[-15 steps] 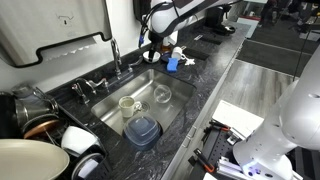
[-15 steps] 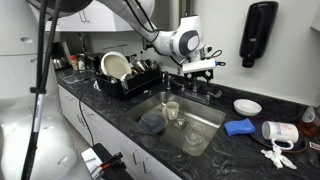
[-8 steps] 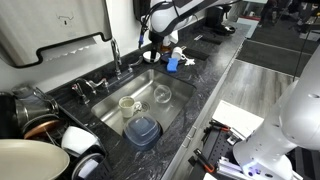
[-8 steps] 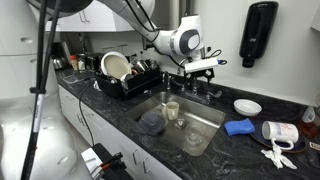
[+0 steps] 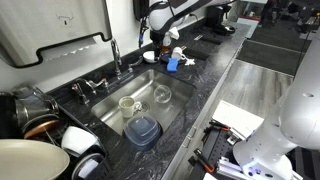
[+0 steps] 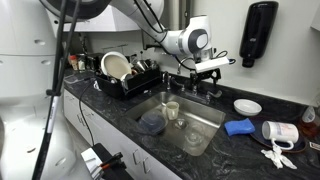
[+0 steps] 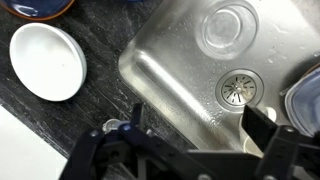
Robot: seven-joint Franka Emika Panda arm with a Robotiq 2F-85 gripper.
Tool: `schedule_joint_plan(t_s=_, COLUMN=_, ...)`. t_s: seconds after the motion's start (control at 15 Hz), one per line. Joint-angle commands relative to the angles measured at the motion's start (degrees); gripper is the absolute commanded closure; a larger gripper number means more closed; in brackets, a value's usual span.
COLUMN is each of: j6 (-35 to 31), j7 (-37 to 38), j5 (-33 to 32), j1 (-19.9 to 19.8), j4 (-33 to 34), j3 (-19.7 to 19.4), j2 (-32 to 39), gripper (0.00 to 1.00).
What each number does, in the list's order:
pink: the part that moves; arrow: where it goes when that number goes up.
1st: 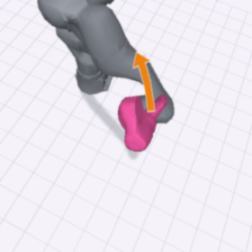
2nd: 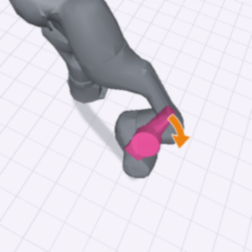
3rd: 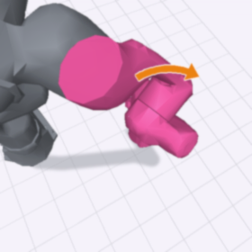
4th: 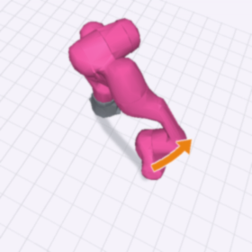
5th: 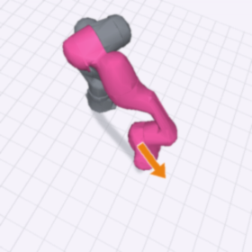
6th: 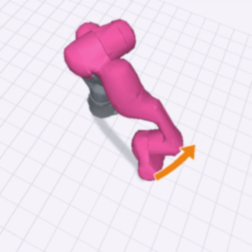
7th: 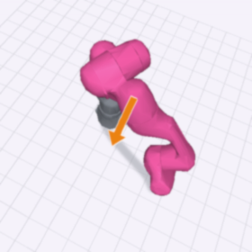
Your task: Open the faucet then close the faucet
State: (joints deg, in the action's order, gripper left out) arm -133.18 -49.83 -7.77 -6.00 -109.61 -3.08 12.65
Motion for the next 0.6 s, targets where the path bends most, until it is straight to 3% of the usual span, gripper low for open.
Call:
schedule_joint_plan(t_s=0.0, j6=0.83, j7=-6.50, j5=-4.79, j1=-1.40, j4=7.30, j3=-0.54, j2=6.16, gripper=0.00)
schedule_joint_plan(t_s=0.53, j6=-5.00, j7=-18.56, j5=-1.02, j1=-4.86, j4=17.45, j3=2.40, j2=16.24, gripper=0.00)
